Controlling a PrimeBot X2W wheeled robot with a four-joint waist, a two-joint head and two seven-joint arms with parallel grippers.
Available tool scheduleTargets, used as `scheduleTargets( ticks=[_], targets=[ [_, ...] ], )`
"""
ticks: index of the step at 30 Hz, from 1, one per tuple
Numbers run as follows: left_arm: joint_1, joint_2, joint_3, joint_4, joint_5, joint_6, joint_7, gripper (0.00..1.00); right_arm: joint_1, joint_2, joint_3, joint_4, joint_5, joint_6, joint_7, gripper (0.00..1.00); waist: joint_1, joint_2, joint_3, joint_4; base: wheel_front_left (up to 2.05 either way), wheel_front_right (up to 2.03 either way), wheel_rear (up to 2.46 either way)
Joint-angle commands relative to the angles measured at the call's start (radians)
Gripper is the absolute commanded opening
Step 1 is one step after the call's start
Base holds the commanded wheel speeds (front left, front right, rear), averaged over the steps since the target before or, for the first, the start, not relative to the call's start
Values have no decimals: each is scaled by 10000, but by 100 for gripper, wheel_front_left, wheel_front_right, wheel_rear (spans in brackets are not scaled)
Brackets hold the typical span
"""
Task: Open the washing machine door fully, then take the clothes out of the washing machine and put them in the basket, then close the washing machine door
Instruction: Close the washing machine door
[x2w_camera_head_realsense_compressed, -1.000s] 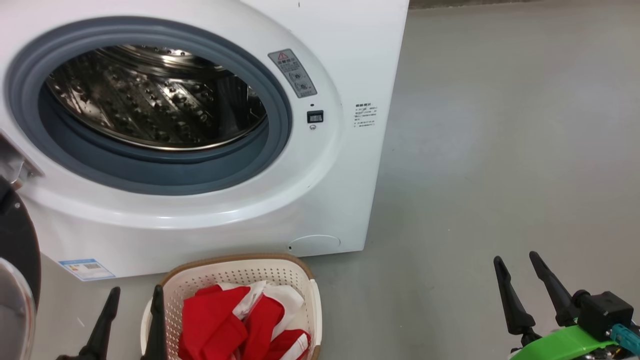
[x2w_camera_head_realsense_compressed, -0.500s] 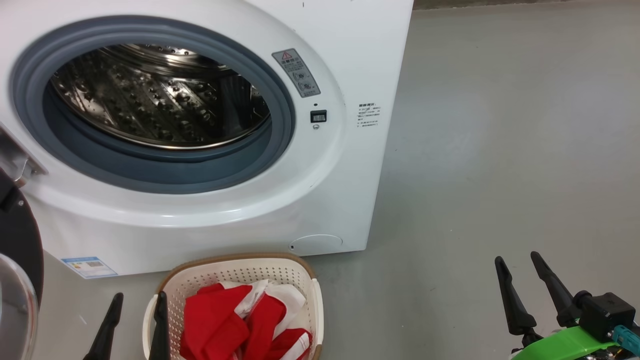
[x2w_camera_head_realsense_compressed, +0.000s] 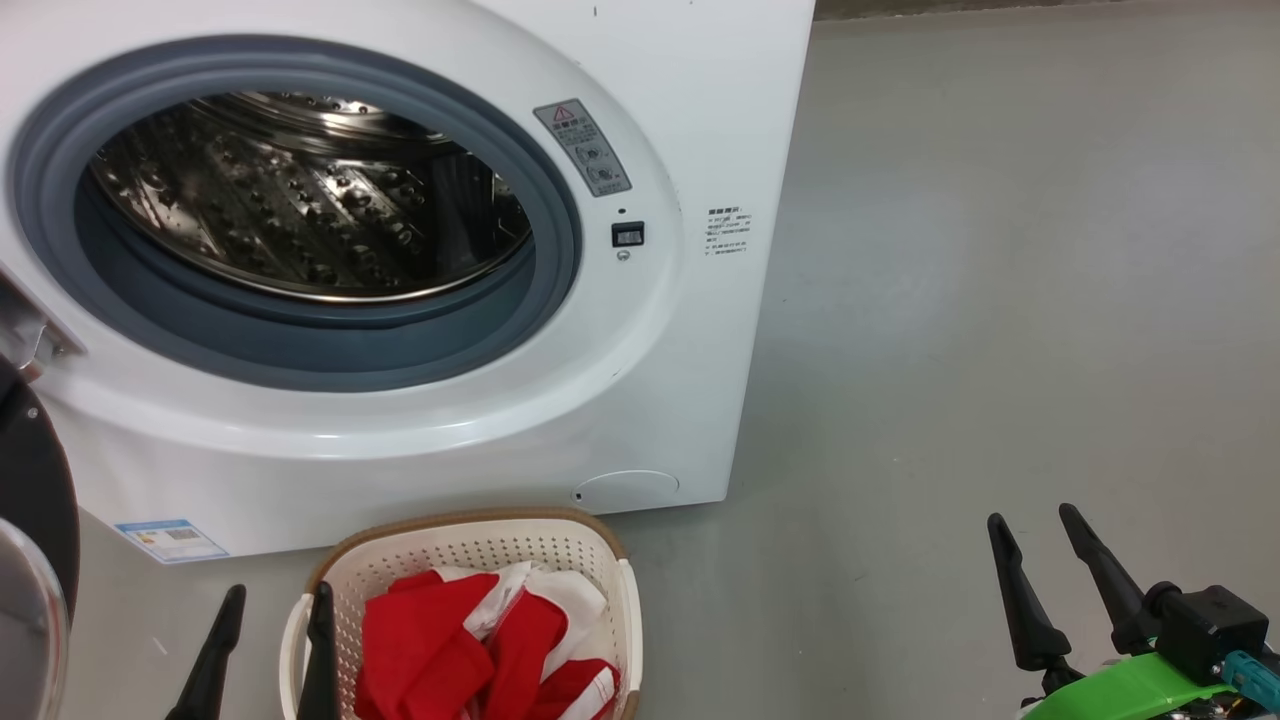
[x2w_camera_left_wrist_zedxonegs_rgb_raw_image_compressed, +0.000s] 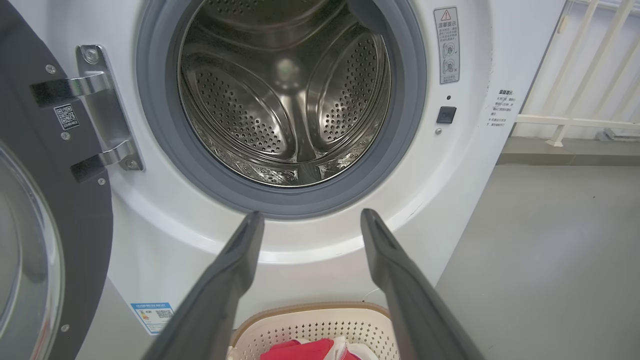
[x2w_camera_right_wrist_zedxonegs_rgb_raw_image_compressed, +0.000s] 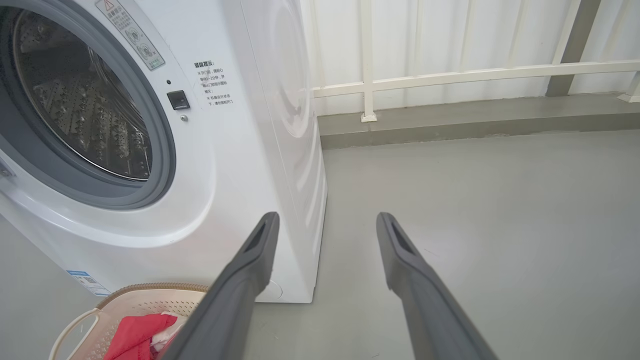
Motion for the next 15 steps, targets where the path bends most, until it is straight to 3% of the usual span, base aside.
scheduleTargets(
  ticks=[1, 7, 15],
  targets=[
    [-49, 108, 299, -298, -27, 93, -51, 100, -48, -122, 162, -216, -108, 62, -65, 100, 0, 0, -2, -2, -4, 4, 0],
    [-52, 108, 263, -243, 34, 160, -51, 100, -19, -127, 159, -207, -93, 62, -65, 100, 0, 0, -33, 21, -52, 52, 0],
    [8, 108, 261, -260, 14, 162, -51, 100, 23, -162, 189, -193, -63, 62, -65, 100, 0, 0, -88, 53, -130, 130, 0]
  ],
)
